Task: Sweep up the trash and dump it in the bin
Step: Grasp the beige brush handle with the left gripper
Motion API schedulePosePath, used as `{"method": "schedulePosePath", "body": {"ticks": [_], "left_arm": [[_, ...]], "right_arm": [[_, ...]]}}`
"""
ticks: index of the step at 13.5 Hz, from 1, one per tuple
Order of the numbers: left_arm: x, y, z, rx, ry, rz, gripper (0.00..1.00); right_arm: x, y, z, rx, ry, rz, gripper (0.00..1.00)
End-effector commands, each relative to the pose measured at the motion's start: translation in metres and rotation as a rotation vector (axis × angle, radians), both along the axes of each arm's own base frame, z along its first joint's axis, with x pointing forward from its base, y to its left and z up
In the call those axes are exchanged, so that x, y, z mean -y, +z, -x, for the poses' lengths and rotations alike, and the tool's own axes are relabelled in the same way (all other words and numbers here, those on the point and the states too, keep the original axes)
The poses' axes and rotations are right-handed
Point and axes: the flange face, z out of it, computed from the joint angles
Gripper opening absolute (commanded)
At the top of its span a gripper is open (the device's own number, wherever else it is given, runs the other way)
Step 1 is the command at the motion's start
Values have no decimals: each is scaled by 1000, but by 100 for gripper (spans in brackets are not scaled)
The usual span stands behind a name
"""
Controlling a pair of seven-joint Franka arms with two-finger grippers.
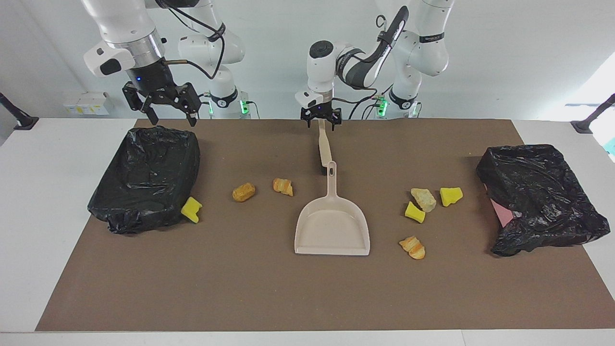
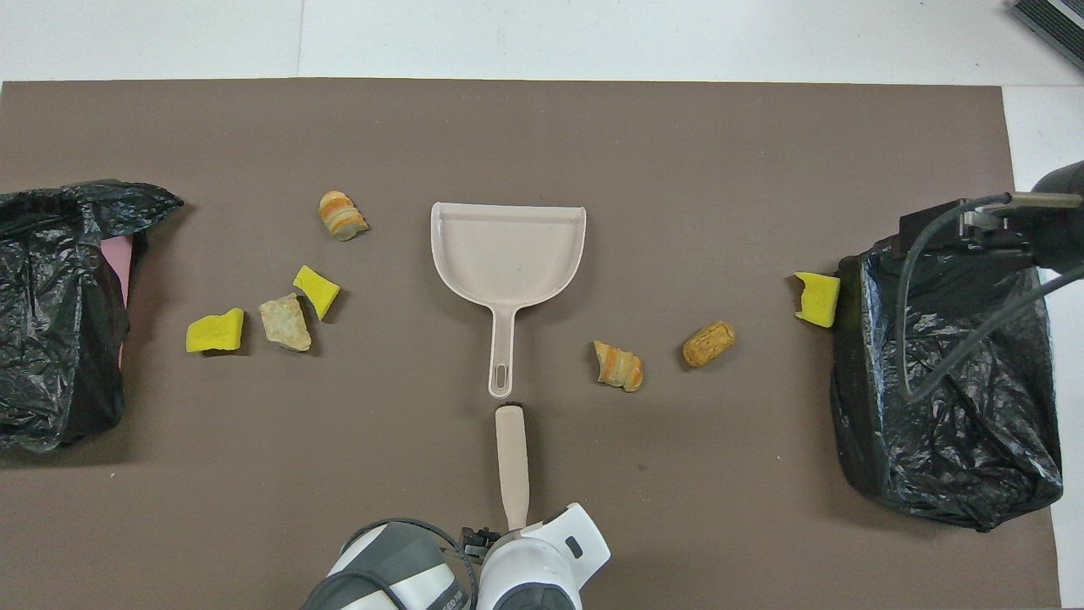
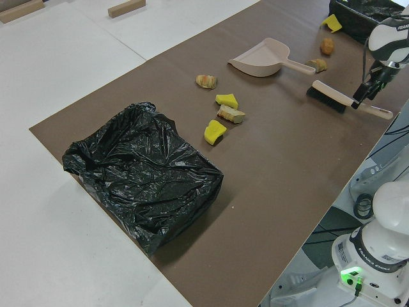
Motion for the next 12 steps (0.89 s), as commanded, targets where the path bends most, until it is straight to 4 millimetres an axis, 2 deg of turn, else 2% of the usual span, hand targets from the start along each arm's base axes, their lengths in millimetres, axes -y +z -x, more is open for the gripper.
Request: {"method": "schedulePosePath", "body": {"ticks": [1, 6, 8, 9, 12], "left_arm": [[-3, -9, 18, 17, 74, 23, 100], [-1, -9, 20, 17, 79, 23, 100], [-1, -8, 20, 17, 78, 23, 10], [-1, -5, 19, 18, 81, 24, 0], [-6, 4, 10, 15, 111, 19, 0]], "right_arm": [[-1, 0, 2, -5, 24, 8, 100], [-1, 0, 6, -24, 26, 8, 100], [0, 1, 6, -22, 25, 7, 100], [1, 2, 7, -22, 23, 5, 100], [7, 0, 10, -41, 13, -3, 100]]}}
